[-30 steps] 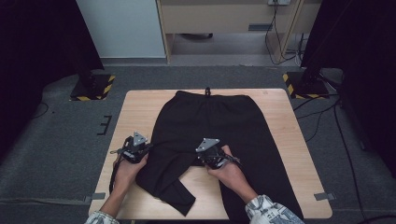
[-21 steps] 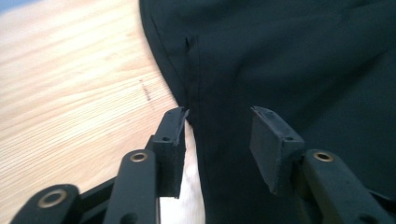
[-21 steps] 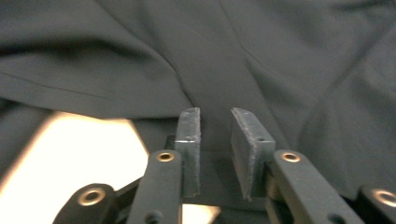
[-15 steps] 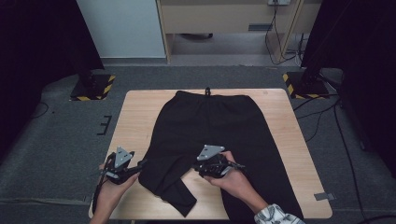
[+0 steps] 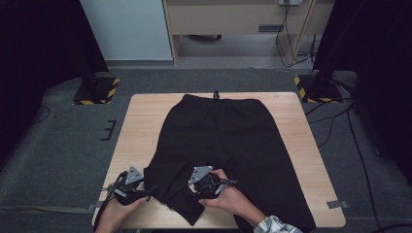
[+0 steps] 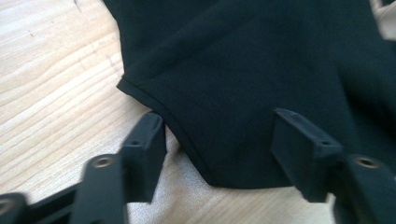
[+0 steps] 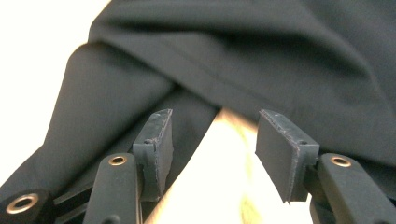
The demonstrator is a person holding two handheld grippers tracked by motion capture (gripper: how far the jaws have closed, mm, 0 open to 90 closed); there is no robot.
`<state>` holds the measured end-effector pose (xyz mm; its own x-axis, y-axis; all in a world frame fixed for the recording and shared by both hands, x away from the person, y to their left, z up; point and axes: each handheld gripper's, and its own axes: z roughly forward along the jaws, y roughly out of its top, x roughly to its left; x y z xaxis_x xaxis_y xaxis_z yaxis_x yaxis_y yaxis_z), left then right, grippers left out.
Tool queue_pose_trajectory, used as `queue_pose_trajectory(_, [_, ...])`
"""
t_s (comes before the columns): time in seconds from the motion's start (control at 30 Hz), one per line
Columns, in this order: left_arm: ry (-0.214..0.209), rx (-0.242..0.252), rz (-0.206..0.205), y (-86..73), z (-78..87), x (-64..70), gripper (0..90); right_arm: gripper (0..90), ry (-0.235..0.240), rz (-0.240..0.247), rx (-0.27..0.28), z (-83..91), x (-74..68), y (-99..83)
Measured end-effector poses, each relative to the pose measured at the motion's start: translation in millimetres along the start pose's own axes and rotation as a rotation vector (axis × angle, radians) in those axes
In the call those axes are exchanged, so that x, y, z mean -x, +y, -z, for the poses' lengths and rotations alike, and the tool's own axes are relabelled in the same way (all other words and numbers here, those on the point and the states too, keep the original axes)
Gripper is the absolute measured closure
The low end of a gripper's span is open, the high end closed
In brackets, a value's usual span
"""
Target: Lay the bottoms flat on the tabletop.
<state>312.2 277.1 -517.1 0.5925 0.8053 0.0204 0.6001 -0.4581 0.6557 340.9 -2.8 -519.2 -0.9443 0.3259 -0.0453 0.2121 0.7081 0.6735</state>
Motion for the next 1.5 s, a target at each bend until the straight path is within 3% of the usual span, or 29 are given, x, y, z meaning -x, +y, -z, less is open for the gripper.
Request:
queue_pose_trajectory(0.07, [-0.01,-0.008,-0.001,0.4,-2.4,-0.8,48.4,47.2,0.003,0.002,0.001,-1.6,-1.6,-3.1])
queue_pose_trajectory(0.1, [-0.039,-0.004,0.004,2.2,-4.3,-3.1,54.1,47.6,0.0,0.003,0.003,-1.8,-2.5,-3.0])
queue_pose_trajectory(0.2, [-0.044,-0.009,-0.005,3.7,-3.8,-7.1,65.8,49.3,0.008,0.014,0.019,-3.8,-7.8,-2.1])
queue_pose_trajectory(0.3, [-0.061,0.011,0.022,0.9,4.4,-14.2,75.0,49.5,0.024,0.03,0.037,-8.6,-18.0,1.9])
queue_pose_trajectory(0.47, [-0.038,0.038,0.022,-2.4,22.6,-19.7,79.1,47.6,0.083,0.067,0.051,-22.0,-41.5,16.6])
queue_pose_trajectory(0.53, [-0.033,0.031,0.017,-2.1,22.2,-19.9,80.5,46.1,0.081,0.078,0.043,-22.0,-44.7,22.8])
queue_pose_trajectory(0.6, [-0.037,0.024,0.015,-0.6,19.2,-19.8,82.2,46.6,0.067,0.061,0.07,-15.3,-37.8,24.7])
queue_pose_trajectory(0.7, [-0.043,0.015,0.009,1.7,14.7,-19.6,85.0,50.6,0.003,0.024,0.088,-2.8,-19.5,20.9])
queue_pose_trajectory(0.87, [-0.046,0.003,0.01,1.4,9.8,-19.1,85.9,52.9,-0.147,-0.059,0.066,5.1,21.7,7.4])
queue_pose_trajectory(0.97, [-0.042,-0.014,0.009,1.7,3.2,-20.2,85.6,49.3,-0.157,-0.103,0.076,1.5,36.1,3.0])
queue_pose_trajectory(1.03, [-0.046,-0.024,0.005,1.9,-2.0,-20.2,85.3,49.7,-0.142,-0.113,0.078,-2.7,37.9,3.3])
queue_pose_trajectory(1.1, [-0.055,-0.022,0.007,2.5,-2.7,-21.0,85.0,54.5,-0.138,-0.112,0.043,-10.0,36.9,3.3])
queue_pose_trajectory(1.3, [-0.087,-0.064,-0.028,-7.4,10.9,-17.0,88.4,82.6,-0.065,-0.088,0.011,-11.2,28.3,4.6])
queue_pose_trajectory(1.43, [-0.082,-0.101,-0.051,-24.7,31.0,-18.6,88.5,85.2,0.031,-0.06,-0.006,-7.5,10.8,5.2])
queue_pose_trajectory(1.5, [-0.097,-0.093,-0.046,-32.6,43.1,-22.4,88.5,83.7,0.066,-0.036,-0.002,-4.8,1.2,4.7])
